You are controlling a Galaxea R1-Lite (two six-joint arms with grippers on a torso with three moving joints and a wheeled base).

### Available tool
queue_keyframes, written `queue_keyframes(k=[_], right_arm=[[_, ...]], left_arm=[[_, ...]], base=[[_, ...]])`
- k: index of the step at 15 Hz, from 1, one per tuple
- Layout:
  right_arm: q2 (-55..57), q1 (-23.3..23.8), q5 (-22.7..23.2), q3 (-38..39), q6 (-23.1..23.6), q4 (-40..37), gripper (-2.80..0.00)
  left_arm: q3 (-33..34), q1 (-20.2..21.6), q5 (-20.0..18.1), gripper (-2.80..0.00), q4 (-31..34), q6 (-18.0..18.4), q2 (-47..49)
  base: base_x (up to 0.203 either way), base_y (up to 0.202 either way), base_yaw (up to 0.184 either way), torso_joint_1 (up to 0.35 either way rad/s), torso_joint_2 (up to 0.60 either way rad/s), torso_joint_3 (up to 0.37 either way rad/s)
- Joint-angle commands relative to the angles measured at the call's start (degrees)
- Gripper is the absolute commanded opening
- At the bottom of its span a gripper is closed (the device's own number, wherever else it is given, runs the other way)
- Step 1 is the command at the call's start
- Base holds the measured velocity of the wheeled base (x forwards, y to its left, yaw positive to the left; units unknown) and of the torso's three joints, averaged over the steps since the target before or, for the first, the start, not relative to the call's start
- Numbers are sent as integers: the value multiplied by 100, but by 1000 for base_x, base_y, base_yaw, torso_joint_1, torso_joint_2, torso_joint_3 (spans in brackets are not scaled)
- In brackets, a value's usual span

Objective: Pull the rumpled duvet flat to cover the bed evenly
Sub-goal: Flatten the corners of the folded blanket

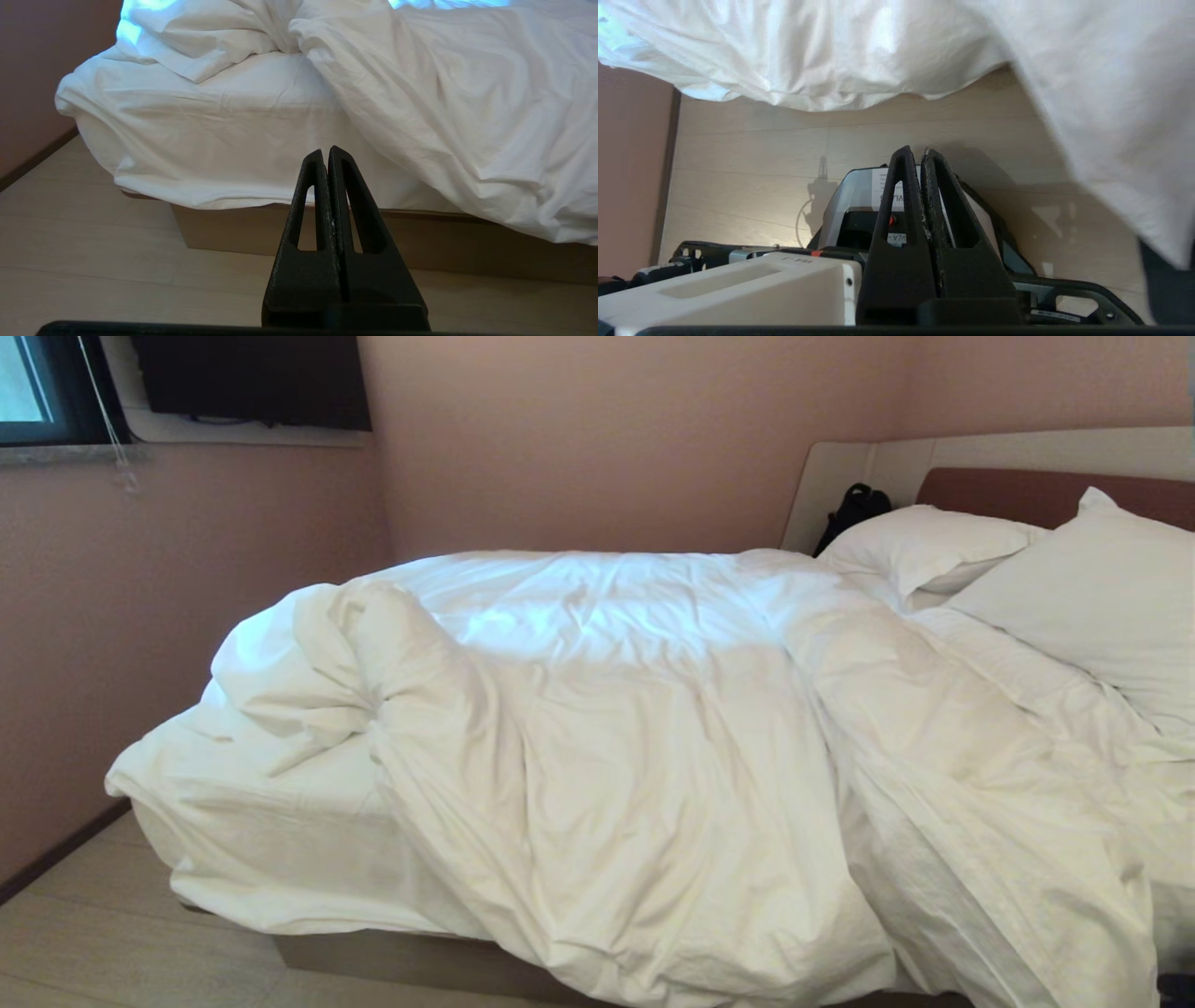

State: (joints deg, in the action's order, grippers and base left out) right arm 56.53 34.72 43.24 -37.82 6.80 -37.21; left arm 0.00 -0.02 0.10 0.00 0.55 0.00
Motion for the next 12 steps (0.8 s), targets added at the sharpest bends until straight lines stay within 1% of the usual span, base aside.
queue_keyframes(k=[1,6,8,9,10,12], right_arm=[[138,0,4,-6,-2,157,-280],[788,0,0,-60,-30,732,-280],[1022,0,7,-75,-5,1213,-280],[1163,0,8,-114,-20,1498,-280],[1365,0,8,-188,-34,1789,-280],[1985,0,3,-612,-56,2139,-280]], left_arm=[[0,2,-1,-280,0,-2,5],[0,2,-10,-280,0,-2,9],[0,2,-10,-280,0,-20,0],[0,2,-10,-280,0,-20,0],[0,2,-10,-280,0,-20,0],[0,2,-10,-280,0,-20,0]], base=[[1,-157,4,7,2,2],[0,-194,1,4,2,0],[0,-171,0,3,0,2],[0,-100,-2,1,11,2],[0,0,0,0,0,0],[0,0,0,0,0,0]])
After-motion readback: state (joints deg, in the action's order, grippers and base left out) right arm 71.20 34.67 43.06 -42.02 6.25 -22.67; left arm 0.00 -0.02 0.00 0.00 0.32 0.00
